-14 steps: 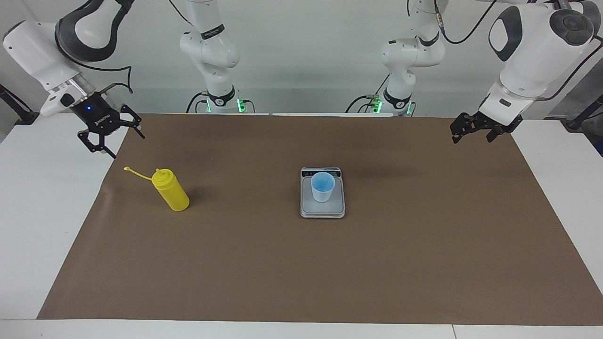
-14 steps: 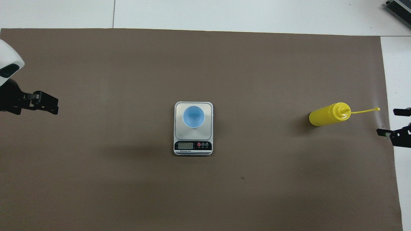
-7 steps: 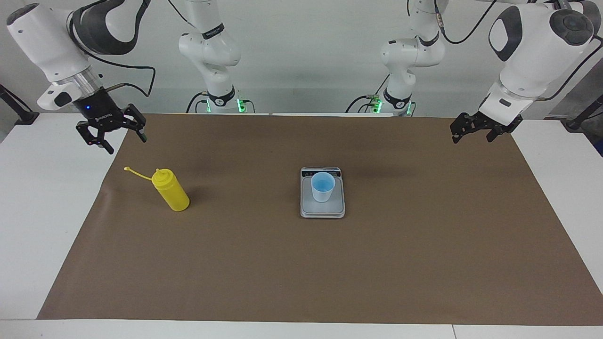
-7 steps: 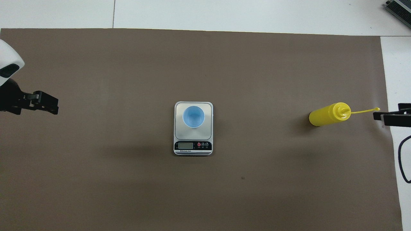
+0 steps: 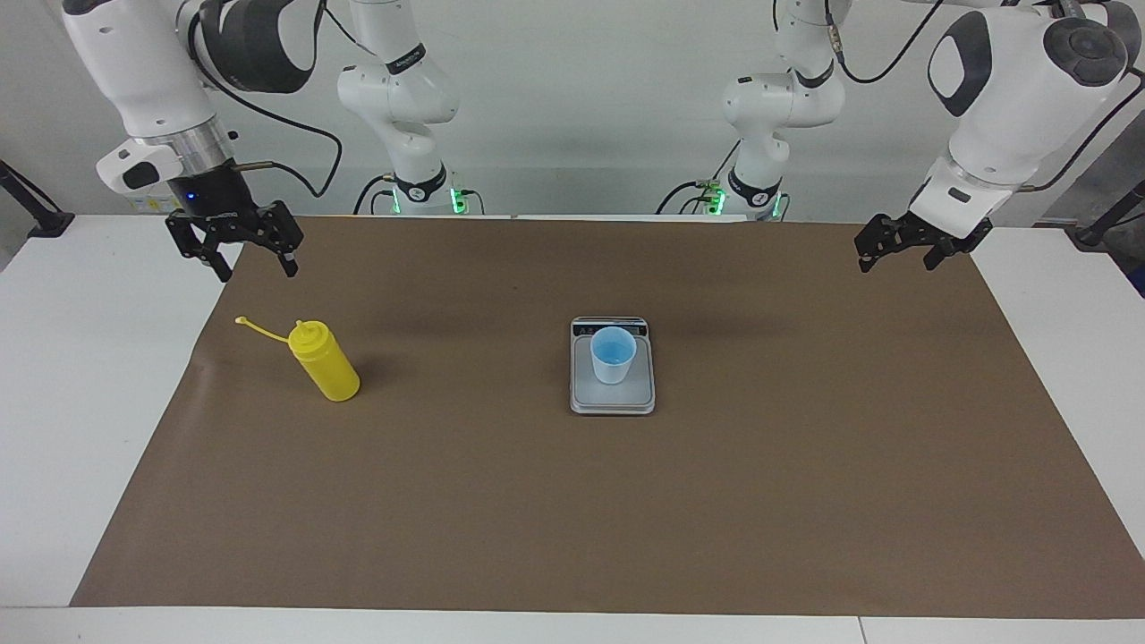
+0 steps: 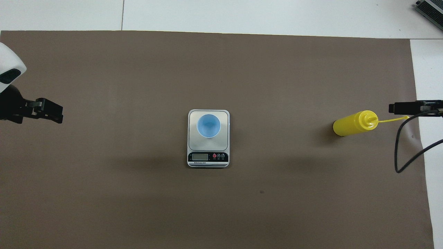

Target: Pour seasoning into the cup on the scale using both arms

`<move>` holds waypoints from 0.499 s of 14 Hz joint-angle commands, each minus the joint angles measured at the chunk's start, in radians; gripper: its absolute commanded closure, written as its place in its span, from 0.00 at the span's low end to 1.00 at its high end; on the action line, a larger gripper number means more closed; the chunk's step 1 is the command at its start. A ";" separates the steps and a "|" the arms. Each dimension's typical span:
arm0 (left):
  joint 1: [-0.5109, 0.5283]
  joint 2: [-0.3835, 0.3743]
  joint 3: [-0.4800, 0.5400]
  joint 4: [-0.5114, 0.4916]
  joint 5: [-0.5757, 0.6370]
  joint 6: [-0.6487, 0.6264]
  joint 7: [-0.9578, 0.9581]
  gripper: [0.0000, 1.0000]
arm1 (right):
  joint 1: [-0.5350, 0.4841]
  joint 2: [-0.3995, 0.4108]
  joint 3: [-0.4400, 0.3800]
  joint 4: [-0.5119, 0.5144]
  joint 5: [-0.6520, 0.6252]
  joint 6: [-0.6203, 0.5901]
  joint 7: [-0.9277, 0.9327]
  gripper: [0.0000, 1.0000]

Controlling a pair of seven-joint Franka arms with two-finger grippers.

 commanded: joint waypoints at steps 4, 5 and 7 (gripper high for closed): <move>0.004 -0.030 -0.001 -0.039 0.010 0.020 0.000 0.00 | 0.067 0.085 0.006 0.232 -0.107 -0.210 0.169 0.00; 0.004 -0.030 -0.001 -0.039 0.010 0.020 0.000 0.00 | 0.067 0.105 0.006 0.281 -0.107 -0.261 0.169 0.00; 0.004 -0.030 -0.001 -0.038 0.010 0.020 0.000 0.00 | 0.064 0.133 0.006 0.349 -0.098 -0.336 0.177 0.00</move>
